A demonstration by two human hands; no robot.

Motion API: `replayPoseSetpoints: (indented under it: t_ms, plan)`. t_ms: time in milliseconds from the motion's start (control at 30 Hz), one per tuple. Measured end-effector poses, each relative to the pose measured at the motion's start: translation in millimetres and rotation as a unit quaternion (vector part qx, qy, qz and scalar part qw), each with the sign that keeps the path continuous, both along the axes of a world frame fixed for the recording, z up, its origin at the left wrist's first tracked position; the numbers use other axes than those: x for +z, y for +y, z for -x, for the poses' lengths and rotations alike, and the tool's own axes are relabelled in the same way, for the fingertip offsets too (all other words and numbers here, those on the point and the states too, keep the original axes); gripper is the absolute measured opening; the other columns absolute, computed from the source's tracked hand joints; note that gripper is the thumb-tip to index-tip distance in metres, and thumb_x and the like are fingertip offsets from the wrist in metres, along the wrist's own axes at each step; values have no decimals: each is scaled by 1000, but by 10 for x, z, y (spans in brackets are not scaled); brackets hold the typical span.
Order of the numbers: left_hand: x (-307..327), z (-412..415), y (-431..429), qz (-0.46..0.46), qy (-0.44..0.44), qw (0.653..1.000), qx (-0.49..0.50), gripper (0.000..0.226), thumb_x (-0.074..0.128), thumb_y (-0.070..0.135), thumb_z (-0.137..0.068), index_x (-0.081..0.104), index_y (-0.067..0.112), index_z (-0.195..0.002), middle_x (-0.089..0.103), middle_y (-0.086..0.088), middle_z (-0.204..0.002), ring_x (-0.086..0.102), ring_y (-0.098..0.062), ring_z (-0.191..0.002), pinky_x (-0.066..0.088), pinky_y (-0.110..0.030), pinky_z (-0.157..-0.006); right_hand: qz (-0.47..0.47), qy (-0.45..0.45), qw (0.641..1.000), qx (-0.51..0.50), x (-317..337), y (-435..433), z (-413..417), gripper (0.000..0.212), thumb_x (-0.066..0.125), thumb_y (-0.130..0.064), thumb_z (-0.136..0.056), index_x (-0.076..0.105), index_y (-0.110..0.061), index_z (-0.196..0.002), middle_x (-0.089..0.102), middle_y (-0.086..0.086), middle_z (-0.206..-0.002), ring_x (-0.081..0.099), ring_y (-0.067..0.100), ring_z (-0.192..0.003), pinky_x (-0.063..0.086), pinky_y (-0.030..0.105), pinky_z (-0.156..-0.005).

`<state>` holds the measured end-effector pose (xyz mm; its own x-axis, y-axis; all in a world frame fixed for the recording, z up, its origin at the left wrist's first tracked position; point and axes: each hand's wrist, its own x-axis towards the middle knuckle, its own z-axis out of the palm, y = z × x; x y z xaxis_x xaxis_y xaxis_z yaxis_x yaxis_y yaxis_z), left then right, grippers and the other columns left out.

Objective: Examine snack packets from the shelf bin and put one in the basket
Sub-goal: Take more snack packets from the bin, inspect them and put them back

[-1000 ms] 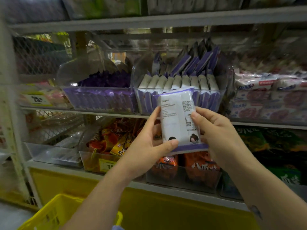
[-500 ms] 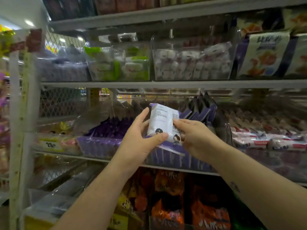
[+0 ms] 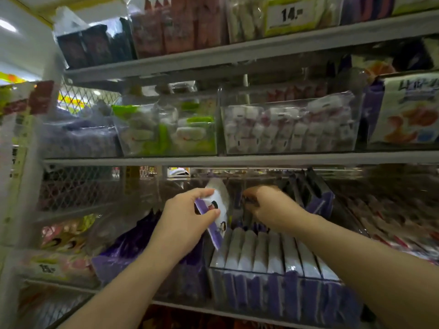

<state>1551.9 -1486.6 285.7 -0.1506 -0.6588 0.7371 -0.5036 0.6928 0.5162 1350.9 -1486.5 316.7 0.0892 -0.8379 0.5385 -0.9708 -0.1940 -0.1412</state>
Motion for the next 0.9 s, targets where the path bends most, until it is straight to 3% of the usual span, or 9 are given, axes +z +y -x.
replayPoseSetpoints:
  t_ms: [200, 400, 500, 733, 900]
  plan:
    - [149, 272, -368, 9, -65, 998, 24, 42, 69, 23, -87, 62, 27, -128, 66, 8, -123, 59, -4, -108, 37, -11, -79, -105, 88, 990, -15, 5, -323, 34, 49, 51, -15, -93, 49, -39, -136, 47, 2, -146, 49, 30, -129, 42, 40, -105]
    - [381, 624, -765, -20, -189, 980, 65, 39, 60, 23, -92, 59, 22, -131, 63, -7, -126, 60, -25, -115, 47, -32, -97, -82, 123, 989, -11, -5, -445, 133, 46, 54, -23, -92, 50, -42, -133, 51, -1, -143, 50, 29, -128, 44, 40, -104]
    - [477, 766, -920, -37, -267, 958, 94, 34, 55, 26, -92, 62, 24, -125, 64, -9, -125, 61, -30, -113, 50, -35, -95, -82, 122, 989, -16, -1, -474, 157, 42, 52, -21, -92, 55, -38, -130, 55, 0, -139, 55, 29, -122, 47, 39, -100]
    - [393, 845, -1078, 82, -353, 919, 157, 32, 59, 33, -90, 62, 25, -121, 65, -5, -121, 62, -27, -109, 47, -32, -82, -83, 140, 987, -15, 12, -439, 214, 41, 52, -20, -93, 54, -35, -132, 57, 1, -136, 57, 28, -118, 49, 41, -97]
    - [369, 805, -1088, 11, -468, 877, 108, 31, 57, 29, -91, 59, 19, -121, 63, -7, -121, 61, -30, -105, 42, -32, -75, -81, 170, 982, -12, 23, -388, 204, 43, 51, -22, -94, 50, -39, -133, 56, 3, -136, 57, 30, -117, 49, 41, -95]
